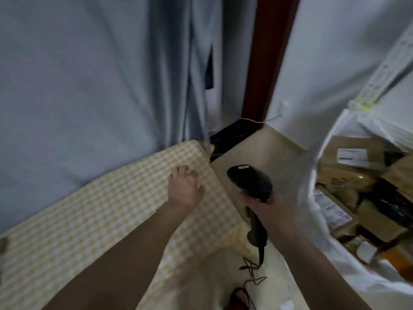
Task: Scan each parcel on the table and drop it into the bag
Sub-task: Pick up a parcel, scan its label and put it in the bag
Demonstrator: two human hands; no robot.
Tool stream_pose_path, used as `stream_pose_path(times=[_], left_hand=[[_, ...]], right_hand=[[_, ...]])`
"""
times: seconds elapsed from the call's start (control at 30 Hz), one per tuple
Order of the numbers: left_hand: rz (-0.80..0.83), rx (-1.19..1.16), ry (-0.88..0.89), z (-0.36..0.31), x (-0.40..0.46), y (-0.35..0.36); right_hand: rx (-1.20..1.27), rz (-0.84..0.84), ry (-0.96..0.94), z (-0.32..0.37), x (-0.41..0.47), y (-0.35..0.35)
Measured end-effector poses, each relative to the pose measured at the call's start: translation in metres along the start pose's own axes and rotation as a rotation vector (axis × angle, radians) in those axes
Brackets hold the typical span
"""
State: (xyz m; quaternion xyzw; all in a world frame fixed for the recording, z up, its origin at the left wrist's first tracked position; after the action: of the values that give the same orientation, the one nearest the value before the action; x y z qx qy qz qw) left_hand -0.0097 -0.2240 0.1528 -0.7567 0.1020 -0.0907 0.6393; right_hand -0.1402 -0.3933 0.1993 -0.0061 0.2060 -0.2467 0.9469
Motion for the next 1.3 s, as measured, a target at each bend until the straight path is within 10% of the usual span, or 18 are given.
stream_pose_path(times=[0.6,1.3], left_hand=[[0.035,-0.079,-0.808,0.444,-0.355,-0.035],[0.139,-0.174,-1.158,0.655,-0.434,-0.015]], right_hand=[[-0.372,0.677,-0.139,-0.066,-0.244,0.38],[-0.527,0.902,-0.179,-0.109,-0.316,0.615]])
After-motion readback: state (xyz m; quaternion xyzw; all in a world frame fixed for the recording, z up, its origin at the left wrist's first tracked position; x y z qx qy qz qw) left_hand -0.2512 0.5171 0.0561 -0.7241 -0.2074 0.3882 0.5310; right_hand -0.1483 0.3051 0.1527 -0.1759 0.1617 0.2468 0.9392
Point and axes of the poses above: each hand's wrist, its own x-axis towards the middle knuckle, its own y-axis out of the palm, z = x × y, the point moved 4 cm from there along x, towards the middle knuckle, and after that the axes turned 7 degrees about -z, right-handed, at the moved point
